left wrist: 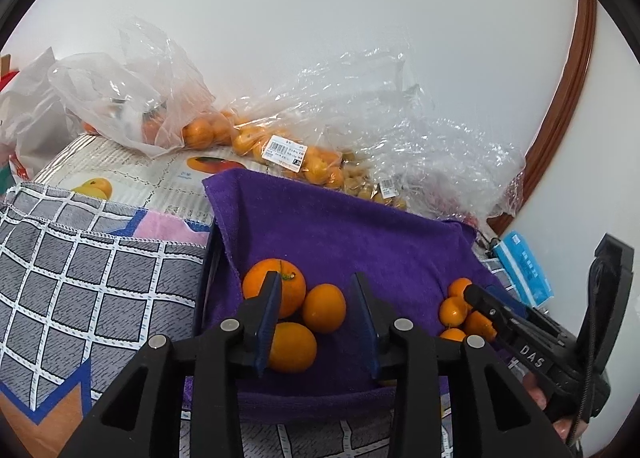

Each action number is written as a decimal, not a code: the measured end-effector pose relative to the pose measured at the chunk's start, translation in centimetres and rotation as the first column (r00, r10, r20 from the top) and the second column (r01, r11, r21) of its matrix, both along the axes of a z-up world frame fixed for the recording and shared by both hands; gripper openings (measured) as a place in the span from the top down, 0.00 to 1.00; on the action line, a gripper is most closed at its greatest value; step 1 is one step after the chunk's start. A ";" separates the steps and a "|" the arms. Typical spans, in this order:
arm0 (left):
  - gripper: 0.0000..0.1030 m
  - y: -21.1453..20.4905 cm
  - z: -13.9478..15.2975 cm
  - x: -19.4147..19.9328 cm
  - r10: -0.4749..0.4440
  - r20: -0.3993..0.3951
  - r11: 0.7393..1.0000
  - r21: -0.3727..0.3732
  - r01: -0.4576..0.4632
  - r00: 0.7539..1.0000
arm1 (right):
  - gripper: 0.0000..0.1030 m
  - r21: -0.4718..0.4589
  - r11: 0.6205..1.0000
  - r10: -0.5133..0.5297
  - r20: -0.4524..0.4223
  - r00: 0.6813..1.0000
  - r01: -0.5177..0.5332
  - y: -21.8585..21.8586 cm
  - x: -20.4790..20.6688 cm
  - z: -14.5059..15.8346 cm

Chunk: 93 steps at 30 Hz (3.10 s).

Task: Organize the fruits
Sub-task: 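Move the right tool back to the fruit row and grasp the yellow pear, then move the left tool to the fruit row and grasp the red apple while the right tool holds the pear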

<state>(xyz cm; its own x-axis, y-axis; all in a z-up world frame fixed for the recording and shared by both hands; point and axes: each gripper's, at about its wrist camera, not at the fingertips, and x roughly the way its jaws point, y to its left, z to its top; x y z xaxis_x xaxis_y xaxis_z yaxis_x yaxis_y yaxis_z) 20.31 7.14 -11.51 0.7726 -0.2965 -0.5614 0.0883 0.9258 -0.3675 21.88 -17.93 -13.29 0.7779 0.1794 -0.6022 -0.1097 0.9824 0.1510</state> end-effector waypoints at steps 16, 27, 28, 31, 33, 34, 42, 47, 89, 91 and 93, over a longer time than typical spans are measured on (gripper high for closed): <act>0.62 1.1 1.0 -0.8 0.054 0.036 0.999 -0.006 -0.054 0.998 | 0.60 -0.029 0.999 0.037 -0.005 0.999 -0.037 2.4 -4.3 2.9; 0.61 1.7 1.1 -1.0 0.098 0.036 0.995 0.000 -0.098 0.994 | 0.66 0.027 0.991 0.132 -0.139 0.981 -0.130 4.9 -7.9 -0.4; 0.61 1.7 1.1 -1.1 0.096 0.037 0.995 -0.002 -0.096 0.995 | 0.67 0.024 0.992 0.130 -0.146 0.981 -0.127 5.0 -7.8 -0.6; 0.61 1.7 1.3 -1.3 0.102 0.051 0.995 0.010 -0.103 0.993 | 0.71 0.056 0.991 0.131 -0.171 0.976 -0.123 5.2 -7.2 -1.3; 0.61 1.6 1.3 -1.2 0.100 0.050 0.995 0.010 -0.100 0.994 | 0.72 0.109 0.986 0.144 -0.194 0.970 -0.125 5.0 -6.6 -1.5; 0.61 1.6 1.3 -1.2 0.099 0.048 0.995 0.008 -0.099 0.994 | 0.72 0.120 0.985 0.150 -0.200 0.968 -0.127 5.1 -6.4 -1.5; 0.61 1.5 1.1 -1.0 0.086 0.029 0.996 -0.012 -0.085 0.996 | 0.71 0.148 0.981 0.157 -0.244 0.957 -0.123 5.7 -5.3 -2.5; 0.61 1.3 0.9 -1.0 0.082 0.025 0.997 -0.003 -0.082 0.996 | 0.73 0.146 0.983 0.146 -0.226 0.963 -0.114 5.4 -5.5 -2.4; 0.61 -3.4 1.1 -3.3 -0.132 0.094 0.986 0.116 0.121 0.987 | 0.73 0.046 0.999 0.002 -0.100 0.995 0.002 -2.3 -8.7 -2.3; 0.61 -4.3 1.3 -3.7 -0.198 0.091 0.975 0.124 0.186 0.976 | 0.73 0.059 0.998 -0.009 -0.095 0.995 0.015 -2.7 -8.8 -2.2; 0.61 -5.5 1.6 -4.4 -0.252 0.067 0.960 0.144 0.241 0.965 | 0.73 0.075 0.996 -0.031 -0.089 0.996 0.037 -3.2 -9.0 -2.1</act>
<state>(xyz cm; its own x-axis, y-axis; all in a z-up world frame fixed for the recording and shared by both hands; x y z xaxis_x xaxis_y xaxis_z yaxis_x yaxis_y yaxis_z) 15.95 1.65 -9.96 0.7309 -0.4105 -0.5453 0.3449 0.9116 -0.2239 12.89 -21.16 -15.40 0.7295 0.2022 -0.6534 -0.0595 0.9705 0.2338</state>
